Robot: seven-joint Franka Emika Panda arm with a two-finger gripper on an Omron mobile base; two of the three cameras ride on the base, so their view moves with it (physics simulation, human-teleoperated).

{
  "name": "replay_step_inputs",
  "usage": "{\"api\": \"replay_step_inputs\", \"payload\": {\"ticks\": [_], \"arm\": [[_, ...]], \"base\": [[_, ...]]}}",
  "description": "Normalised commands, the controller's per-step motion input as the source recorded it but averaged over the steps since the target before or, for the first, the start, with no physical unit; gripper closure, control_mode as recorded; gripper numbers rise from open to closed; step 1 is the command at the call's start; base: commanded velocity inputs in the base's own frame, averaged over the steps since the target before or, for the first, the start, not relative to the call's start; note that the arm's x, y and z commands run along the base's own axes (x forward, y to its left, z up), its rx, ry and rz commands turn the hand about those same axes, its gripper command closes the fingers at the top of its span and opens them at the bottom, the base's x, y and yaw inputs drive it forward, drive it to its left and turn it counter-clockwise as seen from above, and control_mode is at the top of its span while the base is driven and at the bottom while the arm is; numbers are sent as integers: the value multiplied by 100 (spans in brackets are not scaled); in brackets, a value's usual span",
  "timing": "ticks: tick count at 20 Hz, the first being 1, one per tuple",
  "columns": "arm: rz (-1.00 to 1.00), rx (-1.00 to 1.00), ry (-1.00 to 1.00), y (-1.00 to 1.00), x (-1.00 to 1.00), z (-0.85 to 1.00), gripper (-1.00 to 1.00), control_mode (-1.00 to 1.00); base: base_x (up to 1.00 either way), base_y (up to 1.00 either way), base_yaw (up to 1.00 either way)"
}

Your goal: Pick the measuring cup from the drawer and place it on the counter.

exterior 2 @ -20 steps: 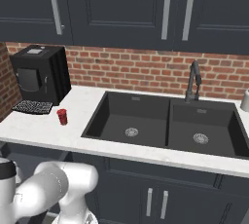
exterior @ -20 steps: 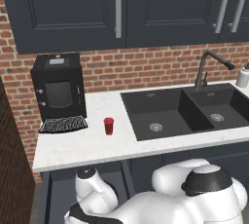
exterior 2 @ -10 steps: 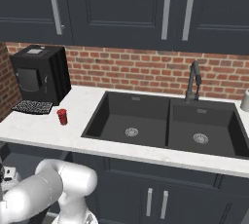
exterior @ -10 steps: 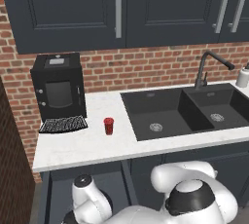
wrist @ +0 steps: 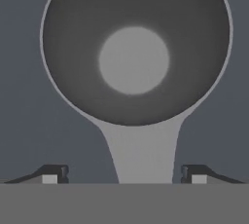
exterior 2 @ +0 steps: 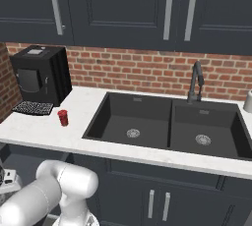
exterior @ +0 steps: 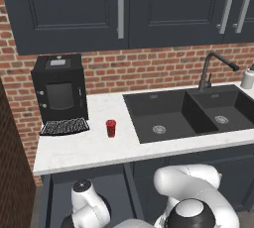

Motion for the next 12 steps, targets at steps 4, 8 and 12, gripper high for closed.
{"api": "replay_step_inputs", "payload": {"ticks": [4,8,12], "arm": [[0,0,0,0,0,0,100,-100],[0,0,0,0,0,0,100,-100],[0,0,-4,0,0,4,100,-100]], "base": [[0,0,0],[0,0,0],[0,0,0]]}}
